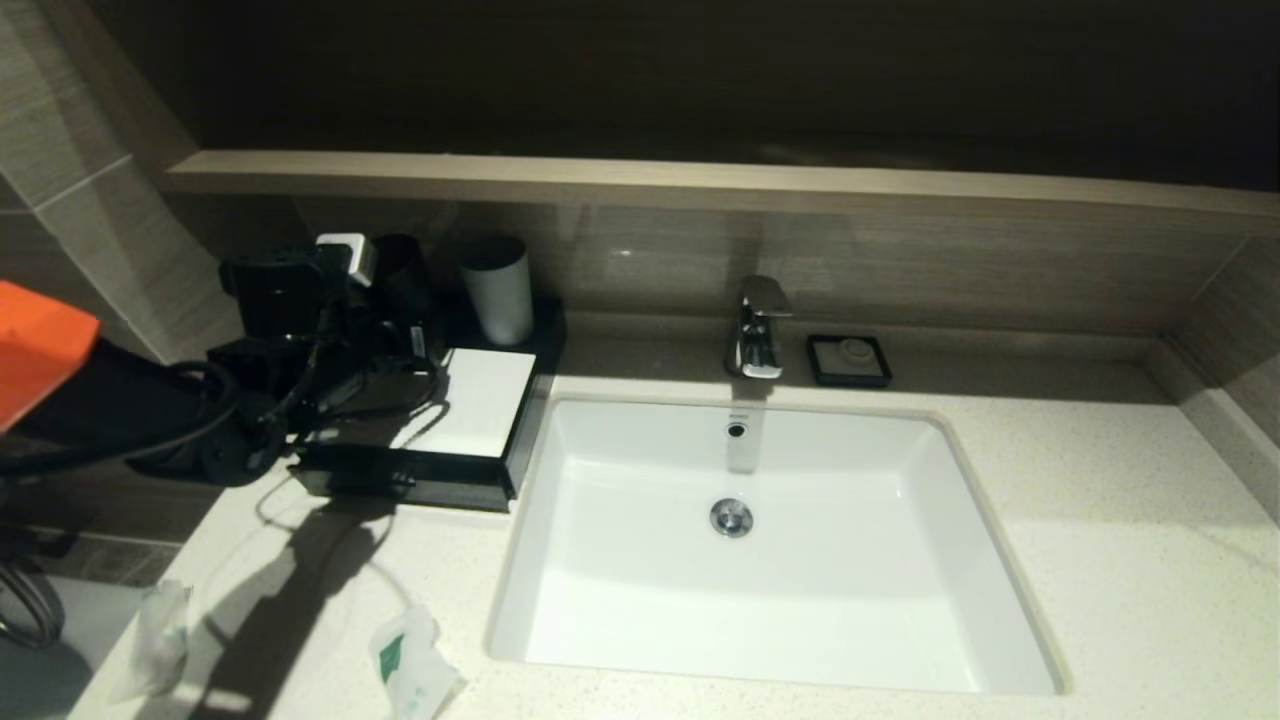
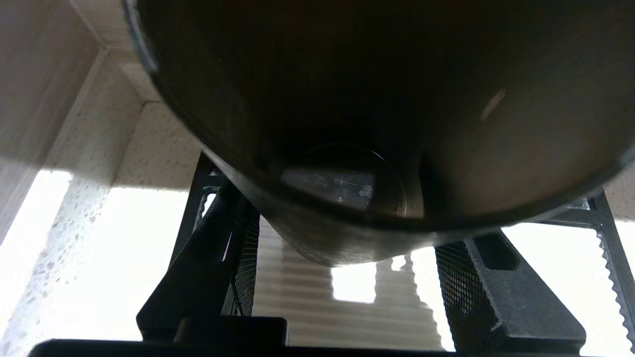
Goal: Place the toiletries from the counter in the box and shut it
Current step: Place the cup on the storage box
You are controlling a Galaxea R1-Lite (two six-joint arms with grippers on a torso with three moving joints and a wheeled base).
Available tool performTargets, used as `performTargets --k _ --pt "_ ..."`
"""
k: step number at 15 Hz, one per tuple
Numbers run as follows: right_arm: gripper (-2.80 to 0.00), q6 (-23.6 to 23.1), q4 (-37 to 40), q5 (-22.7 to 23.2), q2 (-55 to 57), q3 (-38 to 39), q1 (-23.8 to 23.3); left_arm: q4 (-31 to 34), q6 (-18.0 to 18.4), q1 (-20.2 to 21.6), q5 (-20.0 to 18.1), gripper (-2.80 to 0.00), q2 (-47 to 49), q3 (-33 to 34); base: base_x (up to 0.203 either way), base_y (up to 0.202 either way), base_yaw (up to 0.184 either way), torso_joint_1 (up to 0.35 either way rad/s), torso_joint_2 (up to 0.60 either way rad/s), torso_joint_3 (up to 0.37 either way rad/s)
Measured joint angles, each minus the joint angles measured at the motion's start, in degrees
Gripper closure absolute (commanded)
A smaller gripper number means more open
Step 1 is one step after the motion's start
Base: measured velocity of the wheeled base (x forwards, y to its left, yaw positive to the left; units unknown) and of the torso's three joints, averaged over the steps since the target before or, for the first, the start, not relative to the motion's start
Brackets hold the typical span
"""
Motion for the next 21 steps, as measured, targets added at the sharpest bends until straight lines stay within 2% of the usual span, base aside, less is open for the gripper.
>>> performTargets --k 21 --pt "0.00 0.00 -0.01 -0.02 0.00 0.00 0.00 1.24 0.33 0.16 0.02 0.00 3.37 -6.60 0.000 0.000 0.000 0.000 0.00 0.000"
